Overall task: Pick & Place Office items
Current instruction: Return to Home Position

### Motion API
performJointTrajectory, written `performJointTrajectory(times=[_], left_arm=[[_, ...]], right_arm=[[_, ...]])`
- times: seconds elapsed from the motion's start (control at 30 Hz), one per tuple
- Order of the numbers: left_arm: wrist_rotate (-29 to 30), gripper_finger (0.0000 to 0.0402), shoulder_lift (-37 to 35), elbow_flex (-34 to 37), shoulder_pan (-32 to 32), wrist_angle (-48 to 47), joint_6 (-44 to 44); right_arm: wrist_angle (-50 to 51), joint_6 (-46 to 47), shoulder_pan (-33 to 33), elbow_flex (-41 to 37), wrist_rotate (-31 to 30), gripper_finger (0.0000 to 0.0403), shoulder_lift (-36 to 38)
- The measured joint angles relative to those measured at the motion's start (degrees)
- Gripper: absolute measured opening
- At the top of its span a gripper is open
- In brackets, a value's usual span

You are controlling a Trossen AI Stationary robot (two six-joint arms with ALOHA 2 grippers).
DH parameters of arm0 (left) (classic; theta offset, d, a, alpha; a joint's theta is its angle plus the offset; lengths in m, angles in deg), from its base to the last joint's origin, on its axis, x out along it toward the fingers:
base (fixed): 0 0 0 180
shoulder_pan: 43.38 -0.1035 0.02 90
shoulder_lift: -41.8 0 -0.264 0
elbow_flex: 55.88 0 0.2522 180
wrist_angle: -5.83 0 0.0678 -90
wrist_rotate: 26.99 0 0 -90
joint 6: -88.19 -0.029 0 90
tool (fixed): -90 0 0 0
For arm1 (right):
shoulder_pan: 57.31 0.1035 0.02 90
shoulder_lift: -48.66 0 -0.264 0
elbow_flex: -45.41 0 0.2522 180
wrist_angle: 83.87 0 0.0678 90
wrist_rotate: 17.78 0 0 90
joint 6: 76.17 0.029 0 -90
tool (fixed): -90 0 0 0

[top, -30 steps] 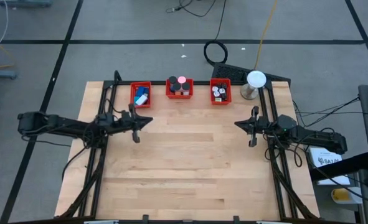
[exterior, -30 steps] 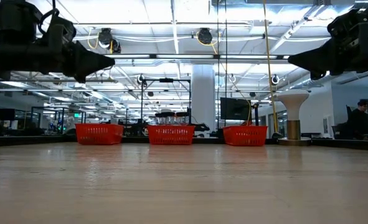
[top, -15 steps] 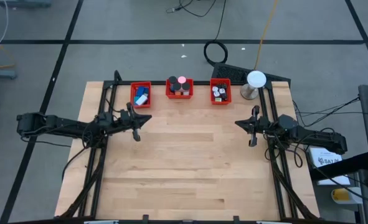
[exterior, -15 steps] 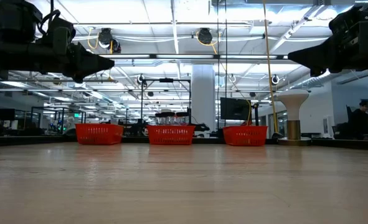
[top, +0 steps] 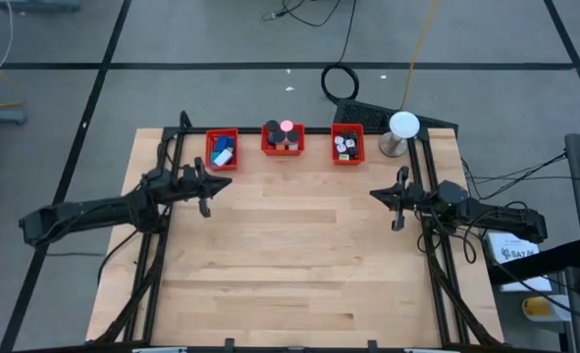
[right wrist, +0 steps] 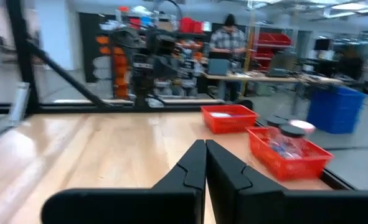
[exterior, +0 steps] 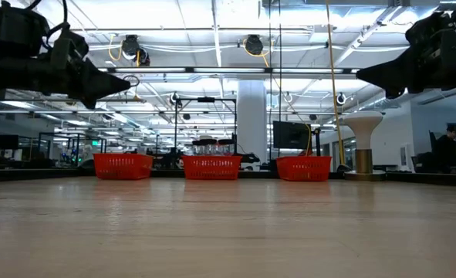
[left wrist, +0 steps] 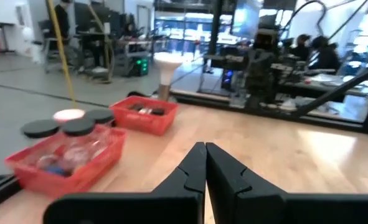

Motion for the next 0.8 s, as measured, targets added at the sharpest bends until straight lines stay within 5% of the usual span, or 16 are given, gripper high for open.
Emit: performJointTrajectory(times=[0.13,0.27,0.57,0.8], left_arm=[[0.05,0.0003,-7.67,0.02,-0.85,-8.01,-0.57],[2.06,0.0005,-13.99,0.02,-0.85,-15.72,-0.56],[4.53,0.0005,-24.86,0.02,-0.85,-24.64,-0.3],[5.67,0.001,-30.42,0.01,-0.85,-26.51,0.19]], right_arm=[[0.87,0.24,-0.01,0.0,-3.45,0.0,-0.02],[0.61,0.07,0.04,0.51,1.03,0.0,0.0],[9.45,-1.05,-0.26,5.75,0.99,0.0,0.0],[-2.18,0.18,-5.35,0.77,5.79,0.0,-0.03]])
